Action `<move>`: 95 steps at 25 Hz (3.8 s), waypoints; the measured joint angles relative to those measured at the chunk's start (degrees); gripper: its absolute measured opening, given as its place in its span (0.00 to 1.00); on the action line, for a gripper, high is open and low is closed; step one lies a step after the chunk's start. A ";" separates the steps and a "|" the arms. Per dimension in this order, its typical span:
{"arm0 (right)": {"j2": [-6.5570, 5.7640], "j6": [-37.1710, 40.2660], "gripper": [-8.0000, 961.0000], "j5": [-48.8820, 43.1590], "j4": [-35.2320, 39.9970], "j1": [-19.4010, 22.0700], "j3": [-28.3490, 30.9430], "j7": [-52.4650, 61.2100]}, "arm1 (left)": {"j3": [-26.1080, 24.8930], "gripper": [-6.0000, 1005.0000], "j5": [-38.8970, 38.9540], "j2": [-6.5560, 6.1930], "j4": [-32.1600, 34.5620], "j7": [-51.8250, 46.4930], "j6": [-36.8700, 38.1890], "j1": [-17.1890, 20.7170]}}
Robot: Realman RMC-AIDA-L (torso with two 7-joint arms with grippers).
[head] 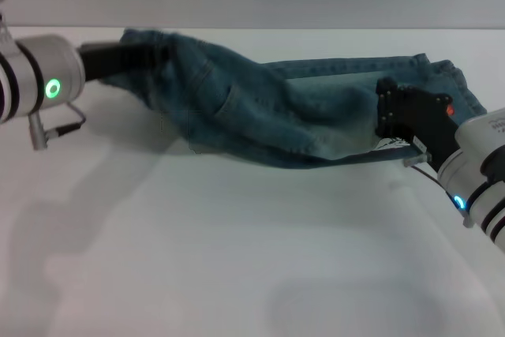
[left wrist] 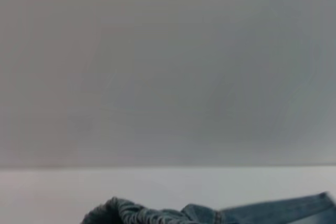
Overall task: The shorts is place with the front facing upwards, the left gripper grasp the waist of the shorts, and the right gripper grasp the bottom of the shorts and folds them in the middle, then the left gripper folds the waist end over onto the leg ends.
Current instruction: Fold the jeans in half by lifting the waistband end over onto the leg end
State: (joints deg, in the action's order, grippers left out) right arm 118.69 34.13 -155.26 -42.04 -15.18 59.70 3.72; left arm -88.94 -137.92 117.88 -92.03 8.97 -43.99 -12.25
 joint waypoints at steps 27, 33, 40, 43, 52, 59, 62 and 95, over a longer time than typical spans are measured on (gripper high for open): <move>0.60 -1.90 0.01 0.23 11.69 -15.76 -6.35 10.38 | 0.67 0.14 2.73 0.01 -16.70 1.50 -0.70 0.38; 0.67 -4.76 0.01 0.23 11.34 -19.51 -11.88 16.08 | 0.87 0.12 2.97 -0.02 -16.98 1.49 -0.68 -0.03; 0.67 -4.89 0.01 -0.02 9.41 -20.47 -17.65 19.03 | 1.43 0.12 3.02 -0.03 -17.60 1.53 -0.60 -0.13; 0.67 -4.82 0.01 -0.07 7.96 -20.22 -19.42 18.89 | 1.50 0.12 3.02 -0.03 -17.82 1.55 -0.62 0.03; -0.22 -2.05 0.01 -0.17 6.42 -12.10 -7.53 14.34 | 3.17 0.12 3.07 -0.02 -17.80 1.58 -0.64 1.18; -0.01 -3.52 0.01 -0.49 6.91 -12.20 -5.65 13.76 | 4.56 0.12 3.17 0.06 -17.31 1.58 -0.38 0.84; 0.24 -4.44 0.01 -1.01 6.90 -13.95 -7.39 14.06 | 4.56 0.12 3.17 0.06 -17.31 1.58 -0.38 0.84; -0.63 -5.07 0.01 -3.82 -0.04 -1.64 12.81 3.18 | 8.74 0.12 6.89 0.11 -14.79 4.73 2.42 0.94</move>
State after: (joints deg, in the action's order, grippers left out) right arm 118.06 29.06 -159.08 -42.07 -16.82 72.51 6.90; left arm -80.20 -131.03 117.99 -106.83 13.70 -41.57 -11.31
